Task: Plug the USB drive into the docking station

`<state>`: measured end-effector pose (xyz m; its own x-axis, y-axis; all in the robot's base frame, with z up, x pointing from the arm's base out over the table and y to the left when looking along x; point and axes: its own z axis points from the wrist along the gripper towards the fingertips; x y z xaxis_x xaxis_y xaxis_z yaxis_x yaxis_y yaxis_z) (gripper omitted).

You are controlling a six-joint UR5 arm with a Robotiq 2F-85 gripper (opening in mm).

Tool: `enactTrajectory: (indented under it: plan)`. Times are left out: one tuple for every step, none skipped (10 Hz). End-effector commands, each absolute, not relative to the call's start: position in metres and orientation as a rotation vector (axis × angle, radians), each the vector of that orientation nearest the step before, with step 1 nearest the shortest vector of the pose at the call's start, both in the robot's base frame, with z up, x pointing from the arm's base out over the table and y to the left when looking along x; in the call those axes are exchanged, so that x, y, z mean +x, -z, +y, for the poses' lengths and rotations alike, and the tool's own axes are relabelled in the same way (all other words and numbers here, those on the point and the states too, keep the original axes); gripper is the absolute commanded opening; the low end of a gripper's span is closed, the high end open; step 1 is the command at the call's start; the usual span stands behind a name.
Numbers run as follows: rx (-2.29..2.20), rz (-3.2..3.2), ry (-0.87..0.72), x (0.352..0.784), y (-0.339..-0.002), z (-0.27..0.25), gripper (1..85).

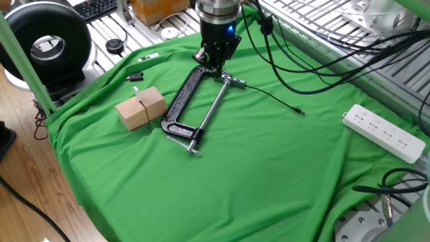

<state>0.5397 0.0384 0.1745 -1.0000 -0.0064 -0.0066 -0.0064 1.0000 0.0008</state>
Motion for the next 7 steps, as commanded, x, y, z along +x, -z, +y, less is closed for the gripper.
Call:
enactTrajectory:
  plan:
    - [0.098,3.168,-0.061,0.548,-0.174,0.066,1.7]
    - [0.05,3.171,-0.015,0.562,-0.169,0.075,1.7]
    - [-0.037,3.154,0.049,0.579,-0.163,0.084,1.7]
    - [-0.019,3.173,0.093,0.582,-0.16,0.094,1.7]
    - [-0.005,3.21,0.136,0.578,-0.157,0.103,1.7]
    - [0.074,3.208,0.08,0.579,-0.15,0.122,1.7]
    - [0.126,3.081,-0.024,0.612,-0.15,0.138,1.7]
